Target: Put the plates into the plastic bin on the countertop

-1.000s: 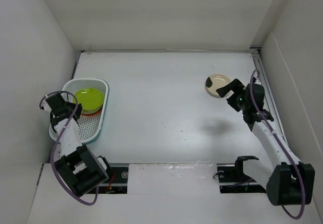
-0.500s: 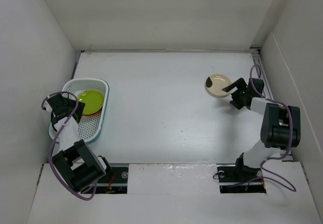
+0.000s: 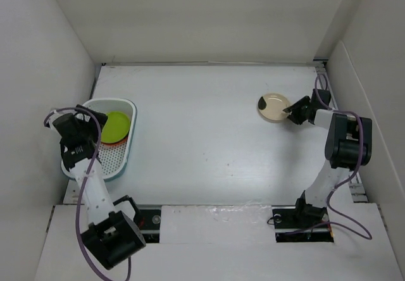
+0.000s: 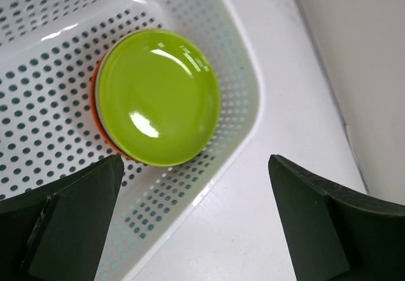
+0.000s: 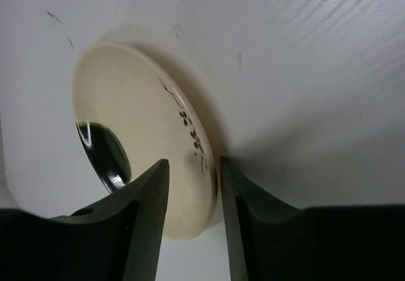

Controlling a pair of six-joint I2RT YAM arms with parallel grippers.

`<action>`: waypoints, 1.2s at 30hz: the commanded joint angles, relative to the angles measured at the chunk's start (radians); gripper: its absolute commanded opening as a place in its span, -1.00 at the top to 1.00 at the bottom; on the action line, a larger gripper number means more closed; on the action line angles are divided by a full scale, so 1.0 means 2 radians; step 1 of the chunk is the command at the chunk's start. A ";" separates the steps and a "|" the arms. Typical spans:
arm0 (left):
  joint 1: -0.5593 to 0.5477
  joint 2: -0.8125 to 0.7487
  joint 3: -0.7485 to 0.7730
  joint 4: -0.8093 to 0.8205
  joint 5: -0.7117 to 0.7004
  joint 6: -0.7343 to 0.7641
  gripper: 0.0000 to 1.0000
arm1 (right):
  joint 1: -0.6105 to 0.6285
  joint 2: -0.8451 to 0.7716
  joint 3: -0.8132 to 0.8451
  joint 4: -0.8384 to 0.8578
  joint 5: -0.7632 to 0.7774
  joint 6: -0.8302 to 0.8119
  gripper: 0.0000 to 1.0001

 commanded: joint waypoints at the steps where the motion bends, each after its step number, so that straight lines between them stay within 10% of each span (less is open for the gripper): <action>1: -0.004 -0.038 0.021 -0.021 0.013 0.026 -0.99 | -0.005 0.018 0.028 -0.040 0.002 -0.007 0.12; 7: -0.004 -0.037 0.013 0.008 0.130 0.057 -0.99 | 0.010 0.037 0.058 -0.081 0.011 -0.012 1.00; 12: -0.099 0.010 0.022 0.041 0.136 0.057 -0.99 | 0.066 -0.019 0.053 -0.086 0.052 -0.012 1.00; 20: -0.412 0.116 0.115 0.064 -0.015 0.009 -0.99 | 0.221 -0.099 0.078 -0.148 0.145 -0.006 1.00; 36: -0.462 0.248 0.116 0.133 -0.027 -0.018 -0.82 | 0.358 -0.145 0.056 -0.024 -0.068 0.034 1.00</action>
